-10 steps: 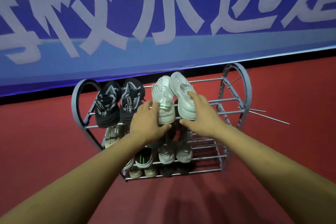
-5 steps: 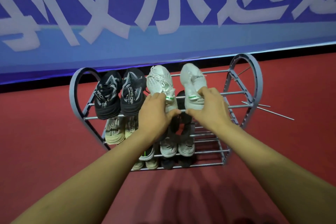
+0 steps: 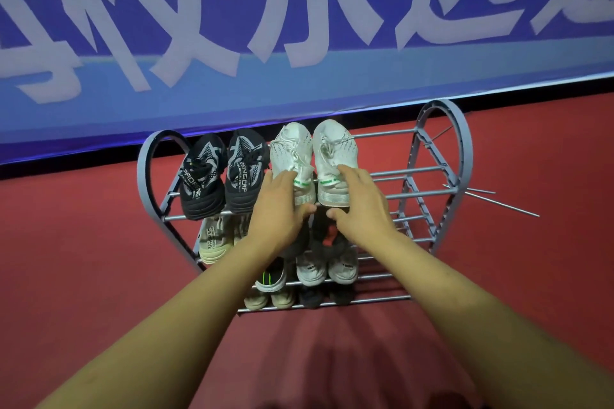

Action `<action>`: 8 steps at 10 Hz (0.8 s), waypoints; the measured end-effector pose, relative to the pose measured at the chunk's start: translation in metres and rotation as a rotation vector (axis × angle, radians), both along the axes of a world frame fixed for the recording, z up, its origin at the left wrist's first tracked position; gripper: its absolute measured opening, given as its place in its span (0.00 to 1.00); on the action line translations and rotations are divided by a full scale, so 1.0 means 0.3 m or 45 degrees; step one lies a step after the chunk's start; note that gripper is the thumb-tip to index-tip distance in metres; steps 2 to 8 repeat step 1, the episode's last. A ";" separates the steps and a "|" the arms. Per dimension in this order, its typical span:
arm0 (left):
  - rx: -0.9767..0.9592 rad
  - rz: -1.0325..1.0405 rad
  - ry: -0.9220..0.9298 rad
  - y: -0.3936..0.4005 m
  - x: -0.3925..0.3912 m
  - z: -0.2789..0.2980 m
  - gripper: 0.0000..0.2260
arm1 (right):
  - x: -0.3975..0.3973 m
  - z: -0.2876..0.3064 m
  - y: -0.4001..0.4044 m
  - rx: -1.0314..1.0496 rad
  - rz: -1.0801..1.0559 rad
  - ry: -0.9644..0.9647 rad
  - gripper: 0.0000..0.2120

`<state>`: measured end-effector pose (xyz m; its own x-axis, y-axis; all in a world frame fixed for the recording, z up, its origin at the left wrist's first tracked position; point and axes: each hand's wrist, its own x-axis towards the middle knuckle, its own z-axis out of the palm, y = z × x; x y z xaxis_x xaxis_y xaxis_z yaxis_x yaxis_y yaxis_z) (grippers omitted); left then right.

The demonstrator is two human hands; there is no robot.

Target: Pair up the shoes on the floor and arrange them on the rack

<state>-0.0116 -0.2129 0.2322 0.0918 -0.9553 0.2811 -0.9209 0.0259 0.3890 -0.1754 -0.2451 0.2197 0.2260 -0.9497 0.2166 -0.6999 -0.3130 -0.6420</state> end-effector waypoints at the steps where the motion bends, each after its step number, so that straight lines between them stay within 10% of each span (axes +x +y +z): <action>1: -0.258 0.033 0.048 0.145 -0.007 -0.017 0.23 | -0.079 0.002 0.102 -0.172 -0.106 -0.098 0.35; 8: -0.258 0.033 0.048 0.145 -0.007 -0.017 0.23 | -0.079 0.002 0.102 -0.172 -0.106 -0.098 0.35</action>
